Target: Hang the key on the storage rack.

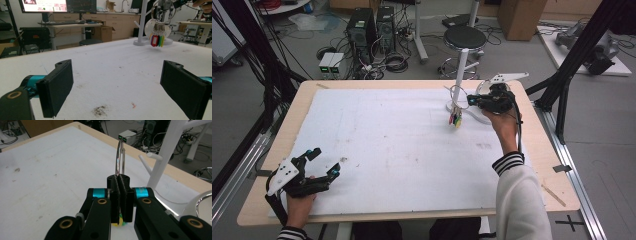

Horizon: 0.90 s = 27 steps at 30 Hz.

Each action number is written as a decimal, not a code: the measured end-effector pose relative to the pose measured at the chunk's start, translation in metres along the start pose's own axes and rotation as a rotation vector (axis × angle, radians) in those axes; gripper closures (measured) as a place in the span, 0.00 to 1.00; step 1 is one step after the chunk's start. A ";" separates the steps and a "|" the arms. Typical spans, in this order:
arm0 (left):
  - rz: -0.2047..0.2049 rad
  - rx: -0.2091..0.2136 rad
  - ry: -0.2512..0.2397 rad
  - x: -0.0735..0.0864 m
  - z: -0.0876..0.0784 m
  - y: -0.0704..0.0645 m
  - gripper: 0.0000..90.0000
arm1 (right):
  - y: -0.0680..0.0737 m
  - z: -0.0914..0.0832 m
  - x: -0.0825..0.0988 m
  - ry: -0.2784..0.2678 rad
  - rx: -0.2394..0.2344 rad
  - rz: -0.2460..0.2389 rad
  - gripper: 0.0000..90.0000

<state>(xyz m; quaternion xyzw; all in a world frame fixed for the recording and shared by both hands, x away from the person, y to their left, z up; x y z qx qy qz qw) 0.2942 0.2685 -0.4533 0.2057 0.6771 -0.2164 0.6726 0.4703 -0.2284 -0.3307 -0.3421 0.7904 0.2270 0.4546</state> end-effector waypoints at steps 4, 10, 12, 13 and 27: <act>0.001 0.000 0.000 0.000 0.000 0.000 0.13 | -0.007 0.005 -0.002 -0.005 0.006 0.008 0.99; -0.002 0.001 -0.002 0.000 0.000 0.000 0.13 | -0.016 0.013 -0.003 -0.026 0.006 0.034 0.99; -0.003 0.000 -0.001 0.000 0.000 0.000 0.13 | -0.020 0.016 -0.002 -0.027 0.017 0.040 0.99; -0.003 0.000 -0.002 0.000 0.000 0.000 0.13 | -0.022 0.017 -0.001 -0.028 0.018 0.052 0.99; 0.003 0.000 -0.003 0.000 0.000 0.000 0.13 | -0.042 0.030 0.007 -0.045 0.050 0.115 0.99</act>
Point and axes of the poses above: each handheld gripper's, and its own axes: z roughly forward along the jaws, x roughly out of its underside, y roughly to its left, the point moved 5 cm from there along z, roughly forward along the jaws, and after that the axes turned 1 degree about -y, right-handed, at the moved point
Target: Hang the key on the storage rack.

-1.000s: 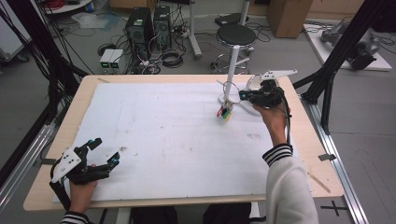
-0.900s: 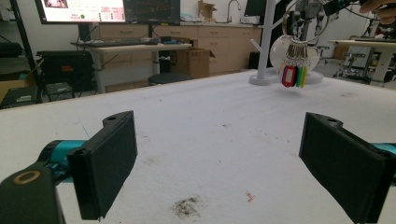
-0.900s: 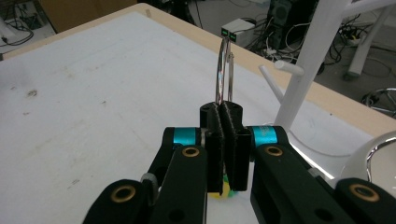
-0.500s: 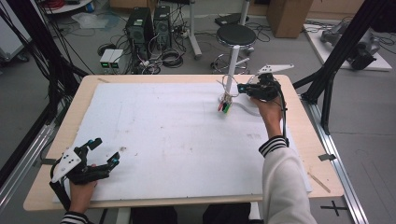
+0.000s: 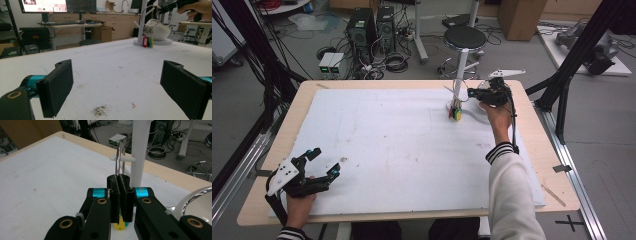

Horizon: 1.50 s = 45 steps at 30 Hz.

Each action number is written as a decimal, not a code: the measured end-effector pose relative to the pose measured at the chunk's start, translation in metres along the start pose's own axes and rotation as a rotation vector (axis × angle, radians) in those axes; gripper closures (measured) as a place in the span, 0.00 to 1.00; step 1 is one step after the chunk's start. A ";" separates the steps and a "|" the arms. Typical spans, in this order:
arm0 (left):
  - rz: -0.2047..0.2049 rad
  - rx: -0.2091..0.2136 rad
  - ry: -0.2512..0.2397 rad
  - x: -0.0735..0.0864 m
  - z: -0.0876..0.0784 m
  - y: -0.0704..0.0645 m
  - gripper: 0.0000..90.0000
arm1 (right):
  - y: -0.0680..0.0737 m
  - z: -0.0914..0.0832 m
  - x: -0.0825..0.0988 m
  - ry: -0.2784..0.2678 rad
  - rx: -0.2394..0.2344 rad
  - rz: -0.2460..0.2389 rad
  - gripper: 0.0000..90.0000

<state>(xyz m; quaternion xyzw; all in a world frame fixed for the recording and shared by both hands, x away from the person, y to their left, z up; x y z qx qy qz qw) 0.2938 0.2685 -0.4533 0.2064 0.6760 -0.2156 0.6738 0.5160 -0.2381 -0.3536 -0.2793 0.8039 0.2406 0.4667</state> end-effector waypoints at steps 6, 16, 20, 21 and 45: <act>0.001 0.000 -0.001 0.000 0.000 0.000 0.13 | -0.003 0.004 0.002 0.001 0.013 0.021 0.98; 0.001 0.000 -0.001 0.000 0.000 0.000 0.13 | -0.006 0.012 0.008 0.048 0.054 0.029 0.95; 0.000 0.001 -0.002 0.000 0.000 0.000 0.13 | -0.007 0.010 0.005 0.025 0.083 0.011 0.79; 0.001 0.001 -0.002 0.000 0.000 0.000 0.13 | -0.007 0.008 0.005 0.027 0.095 0.006 0.78; 0.006 -0.001 0.002 0.000 0.000 -0.001 0.13 | 0.031 -0.056 0.047 -0.057 -0.027 -0.067 0.01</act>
Point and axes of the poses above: each handheld gripper's, and its own axes: z roughly forward along the jaws, x roughly out of its underside, y roughly to its left, the point moved 5 cm from there along z, roughly forward along the jaws, and after that the axes turned 1 degree about -y, right-handed, at the moved point
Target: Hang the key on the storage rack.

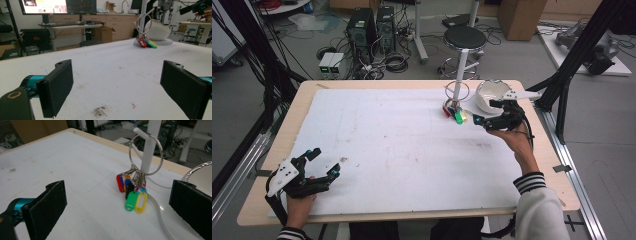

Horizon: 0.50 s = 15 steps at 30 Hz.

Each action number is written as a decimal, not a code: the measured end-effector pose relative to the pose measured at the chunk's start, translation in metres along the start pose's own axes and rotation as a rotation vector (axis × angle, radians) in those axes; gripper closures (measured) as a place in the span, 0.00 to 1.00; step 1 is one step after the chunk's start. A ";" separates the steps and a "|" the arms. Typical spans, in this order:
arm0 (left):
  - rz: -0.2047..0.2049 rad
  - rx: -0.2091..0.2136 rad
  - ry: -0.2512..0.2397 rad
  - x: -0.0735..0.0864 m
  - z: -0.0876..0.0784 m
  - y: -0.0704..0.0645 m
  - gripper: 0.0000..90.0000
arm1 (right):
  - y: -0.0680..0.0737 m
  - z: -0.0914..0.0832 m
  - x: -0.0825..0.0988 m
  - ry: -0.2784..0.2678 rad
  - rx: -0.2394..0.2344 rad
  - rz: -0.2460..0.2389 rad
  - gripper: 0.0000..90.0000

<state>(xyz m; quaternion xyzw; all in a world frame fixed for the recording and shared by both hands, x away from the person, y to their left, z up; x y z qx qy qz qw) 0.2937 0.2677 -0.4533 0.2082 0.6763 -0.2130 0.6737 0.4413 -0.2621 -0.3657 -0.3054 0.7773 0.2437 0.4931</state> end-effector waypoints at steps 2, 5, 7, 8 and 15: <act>0.007 0.000 0.001 0.000 0.000 0.000 0.13 | 0.004 -0.007 0.012 -0.029 -0.014 -0.012 0.01; 0.004 -0.001 0.002 0.000 0.000 0.000 0.13 | 0.013 -0.015 0.030 -0.060 -0.025 -0.017 0.01; 0.003 -0.002 0.001 0.000 0.000 0.000 0.13 | 0.020 -0.019 0.043 -0.082 -0.044 -0.032 0.01; 0.002 -0.003 0.001 0.000 0.000 0.000 0.13 | 0.023 -0.021 0.049 -0.088 -0.052 -0.039 0.01; 0.002 -0.003 0.003 0.000 0.000 0.000 0.13 | 0.042 -0.029 0.086 -0.152 -0.064 -0.073 0.01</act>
Point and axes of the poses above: each handheld gripper's, and its own axes: z roughly forward along the jaws, x roughly out of its underside, y roughly to its left, the point moved 5 cm from there along z, roughly forward along the jaws, and after that the axes turned 1 degree about -y, right-handed, at the moved point
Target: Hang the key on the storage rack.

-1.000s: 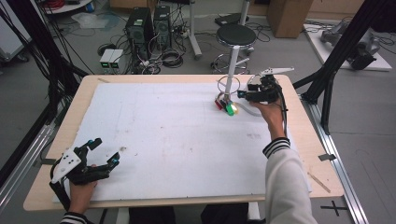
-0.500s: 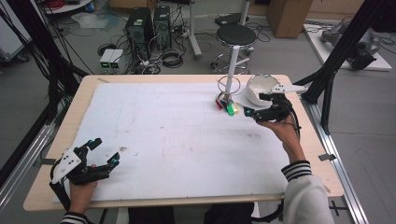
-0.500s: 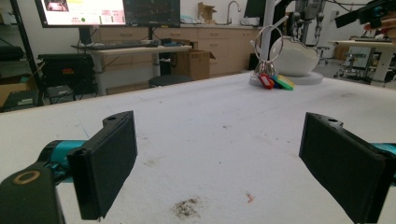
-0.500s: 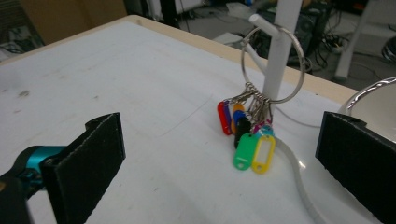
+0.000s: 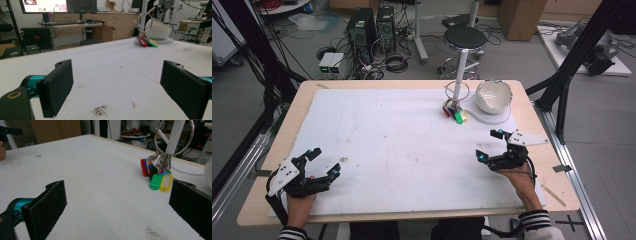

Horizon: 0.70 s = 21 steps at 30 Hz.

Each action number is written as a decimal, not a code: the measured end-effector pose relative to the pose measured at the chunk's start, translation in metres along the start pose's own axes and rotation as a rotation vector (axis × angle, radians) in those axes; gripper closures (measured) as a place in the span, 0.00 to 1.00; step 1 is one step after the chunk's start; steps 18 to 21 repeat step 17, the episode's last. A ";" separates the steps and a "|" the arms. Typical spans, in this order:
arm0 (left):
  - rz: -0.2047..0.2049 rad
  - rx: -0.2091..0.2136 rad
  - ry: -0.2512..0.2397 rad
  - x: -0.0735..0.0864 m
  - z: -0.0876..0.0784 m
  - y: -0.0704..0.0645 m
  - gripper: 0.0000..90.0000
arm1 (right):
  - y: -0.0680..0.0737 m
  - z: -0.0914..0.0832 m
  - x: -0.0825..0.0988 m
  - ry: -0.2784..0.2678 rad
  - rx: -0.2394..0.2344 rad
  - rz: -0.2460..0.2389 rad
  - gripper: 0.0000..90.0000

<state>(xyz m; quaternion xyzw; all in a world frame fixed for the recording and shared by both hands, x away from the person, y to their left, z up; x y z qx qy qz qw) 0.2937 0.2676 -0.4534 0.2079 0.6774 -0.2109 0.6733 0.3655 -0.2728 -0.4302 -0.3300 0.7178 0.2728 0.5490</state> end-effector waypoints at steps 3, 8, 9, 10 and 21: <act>0.000 0.000 0.000 0.000 0.000 0.000 0.13 | 0.002 -0.005 0.009 -0.041 0.009 0.012 0.01; 0.005 0.001 0.001 0.000 0.000 0.000 0.13 | 0.004 -0.013 0.025 -0.130 0.012 0.031 0.01; 0.005 0.001 0.001 0.000 0.000 0.000 0.13 | 0.004 -0.014 0.028 -0.143 0.012 0.035 0.01; 0.003 -0.001 0.000 0.000 0.000 0.000 0.13 | 0.005 -0.014 0.030 -0.150 0.015 0.034 0.01; 0.008 0.000 -0.001 0.000 0.000 -0.001 0.13 | 0.007 -0.016 0.030 -0.171 0.030 -0.005 0.01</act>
Point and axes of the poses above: each handheld gripper's, and its own axes: z roughly forward along the jaws, x roughly out of its underside, y roughly to its left, the point moved 5 cm from there along z, roughly forward along the jaws, and after that the axes turned 1 degree about -y, right-handed, at the moved point
